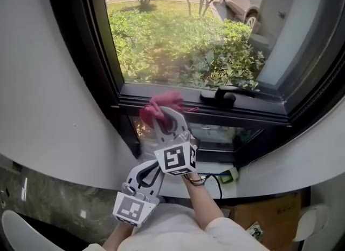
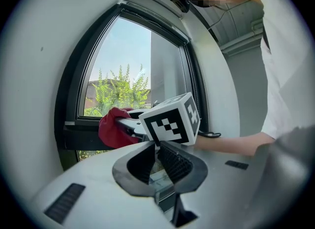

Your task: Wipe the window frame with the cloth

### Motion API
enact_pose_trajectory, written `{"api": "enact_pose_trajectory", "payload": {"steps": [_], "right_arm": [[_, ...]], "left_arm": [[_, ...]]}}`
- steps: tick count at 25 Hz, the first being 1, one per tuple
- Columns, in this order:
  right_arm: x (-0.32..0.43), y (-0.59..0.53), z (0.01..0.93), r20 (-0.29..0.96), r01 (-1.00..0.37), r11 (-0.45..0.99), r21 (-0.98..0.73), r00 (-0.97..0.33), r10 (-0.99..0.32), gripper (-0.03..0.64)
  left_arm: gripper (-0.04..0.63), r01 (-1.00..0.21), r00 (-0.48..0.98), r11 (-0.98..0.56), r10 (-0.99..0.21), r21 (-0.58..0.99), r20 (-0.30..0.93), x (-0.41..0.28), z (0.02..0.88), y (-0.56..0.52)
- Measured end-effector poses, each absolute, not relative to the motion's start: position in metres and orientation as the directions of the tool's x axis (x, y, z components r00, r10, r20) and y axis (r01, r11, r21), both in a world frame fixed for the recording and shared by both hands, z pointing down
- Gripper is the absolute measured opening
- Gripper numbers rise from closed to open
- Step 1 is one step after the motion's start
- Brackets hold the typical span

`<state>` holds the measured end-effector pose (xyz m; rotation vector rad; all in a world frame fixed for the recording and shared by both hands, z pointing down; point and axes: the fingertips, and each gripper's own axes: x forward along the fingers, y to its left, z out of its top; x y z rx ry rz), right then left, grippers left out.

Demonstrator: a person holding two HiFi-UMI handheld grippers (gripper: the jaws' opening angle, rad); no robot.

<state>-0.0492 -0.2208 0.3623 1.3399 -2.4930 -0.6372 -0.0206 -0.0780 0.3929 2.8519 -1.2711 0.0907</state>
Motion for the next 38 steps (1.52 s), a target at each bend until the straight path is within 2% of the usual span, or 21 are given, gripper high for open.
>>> {"api": "enact_pose_trajectory", "payload": {"steps": [13, 31, 38], "right_arm": [[-0.037, -0.219, 0.362, 0.004, -0.740, 0.462, 0.488, -0.527, -0.850, 0.072], [-0.027, -0.218, 0.362, 0.005, -0.753, 0.451, 0.479, -0.511, -0.859, 0.072], [-0.024, -0.218, 0.362, 0.005, -0.759, 0.449, 0.472, -0.507, -0.862, 0.072]], "left_arm": [[0.041, -0.743, 0.667, -0.669, -0.735, 0.029, 0.124, -0.017, 0.397, -0.078], [0.041, -0.709, 0.705, -0.704, -0.705, 0.045, 0.075, -0.007, 0.396, -0.074], [0.041, -0.719, 0.693, -0.693, -0.712, 0.046, 0.113, -0.008, 0.398, -0.076]]}}
